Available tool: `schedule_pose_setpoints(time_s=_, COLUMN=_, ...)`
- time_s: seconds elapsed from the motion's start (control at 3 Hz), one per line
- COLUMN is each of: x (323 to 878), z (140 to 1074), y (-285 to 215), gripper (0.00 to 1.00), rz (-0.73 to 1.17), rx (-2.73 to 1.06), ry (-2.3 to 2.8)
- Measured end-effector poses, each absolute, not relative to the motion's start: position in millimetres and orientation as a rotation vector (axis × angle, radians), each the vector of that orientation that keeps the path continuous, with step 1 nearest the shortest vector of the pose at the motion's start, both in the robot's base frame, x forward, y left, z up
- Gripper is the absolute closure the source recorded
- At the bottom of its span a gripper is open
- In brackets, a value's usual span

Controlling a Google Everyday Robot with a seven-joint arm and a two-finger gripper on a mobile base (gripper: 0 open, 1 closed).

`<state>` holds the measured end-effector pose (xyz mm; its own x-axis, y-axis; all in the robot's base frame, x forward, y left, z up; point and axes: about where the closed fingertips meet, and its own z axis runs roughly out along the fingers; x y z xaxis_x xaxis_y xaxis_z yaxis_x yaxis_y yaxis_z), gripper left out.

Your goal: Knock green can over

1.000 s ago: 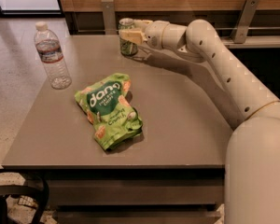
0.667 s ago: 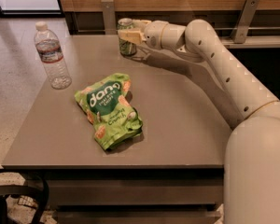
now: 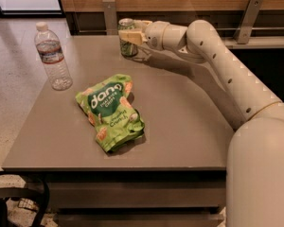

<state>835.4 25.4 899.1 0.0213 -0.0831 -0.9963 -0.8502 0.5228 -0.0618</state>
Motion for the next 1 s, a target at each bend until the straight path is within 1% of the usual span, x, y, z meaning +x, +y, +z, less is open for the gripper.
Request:
schedule_pose_setpoints(time_s=0.33, x=829, z=910, y=18, gripper=1.00, rz=0.700, rx=-0.883, ry=1.465)
schedule_pose_setpoints(time_s=1.0, x=797, z=957, y=-12, gripper=1.00, rz=0.539, rx=-0.997, ry=1.614)
